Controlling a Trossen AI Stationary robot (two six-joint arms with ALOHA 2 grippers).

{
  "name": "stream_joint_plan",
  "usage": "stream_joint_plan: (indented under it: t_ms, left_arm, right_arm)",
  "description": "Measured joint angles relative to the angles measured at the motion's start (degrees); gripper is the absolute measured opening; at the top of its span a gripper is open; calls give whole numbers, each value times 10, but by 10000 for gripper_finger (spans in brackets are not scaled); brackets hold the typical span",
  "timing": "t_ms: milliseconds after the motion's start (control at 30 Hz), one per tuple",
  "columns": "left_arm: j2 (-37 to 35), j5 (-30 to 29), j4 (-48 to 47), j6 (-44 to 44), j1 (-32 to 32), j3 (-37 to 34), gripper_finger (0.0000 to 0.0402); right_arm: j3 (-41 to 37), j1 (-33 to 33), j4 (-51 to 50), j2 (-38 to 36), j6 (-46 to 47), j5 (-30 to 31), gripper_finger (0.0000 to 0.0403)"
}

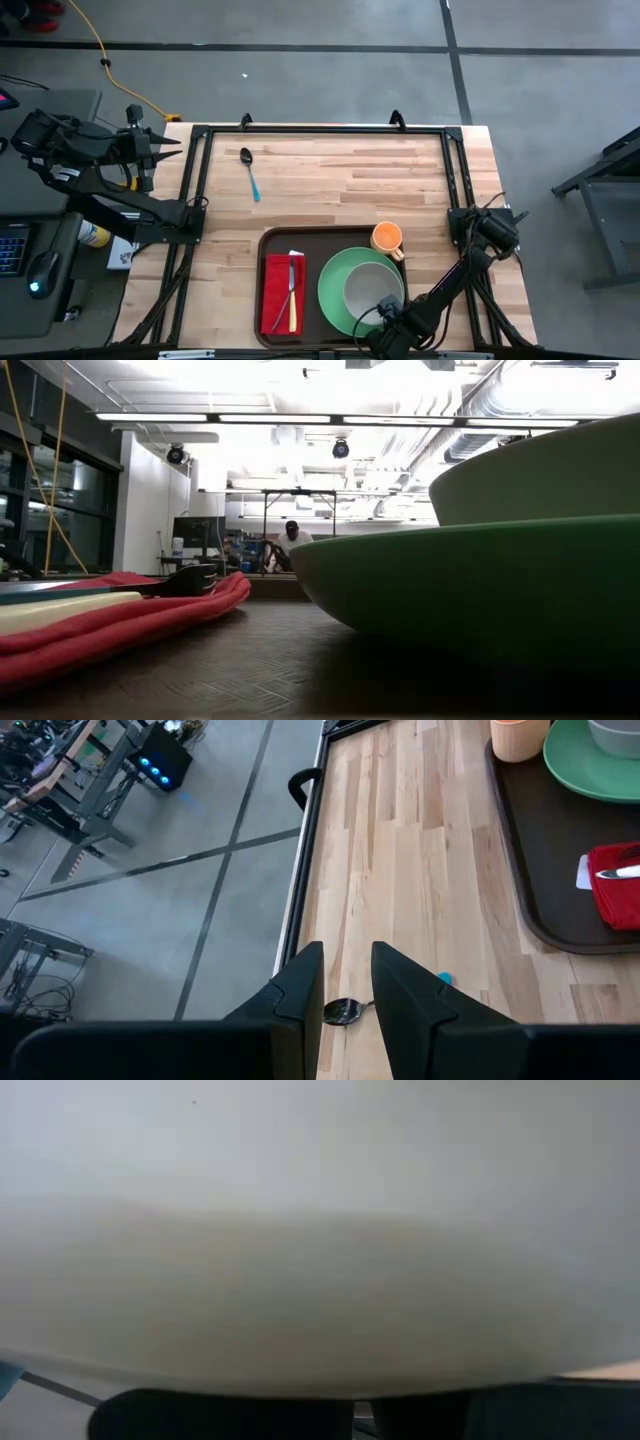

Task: Set up tray
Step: Adjust the black serving tray

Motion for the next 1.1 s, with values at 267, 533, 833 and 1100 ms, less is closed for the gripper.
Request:
stream_joint_plan:
  t_ms: [267,533,833,1100]
  left_arm:
    - [0,0,0,0,0,0,115]
    - [0,0,0,0,0,0,115]
    - [0,0,0,0,0,0,115]
    - [0,0,0,0,0,0,115]
  right_arm:
    - [0,-23,1,0,-25,28,0]
    - [0,-24,11,0,-26,41,0]
    - [8,-23,8,1,-28,38,0]
    - [60,-12,-94,3,-26,39,0]
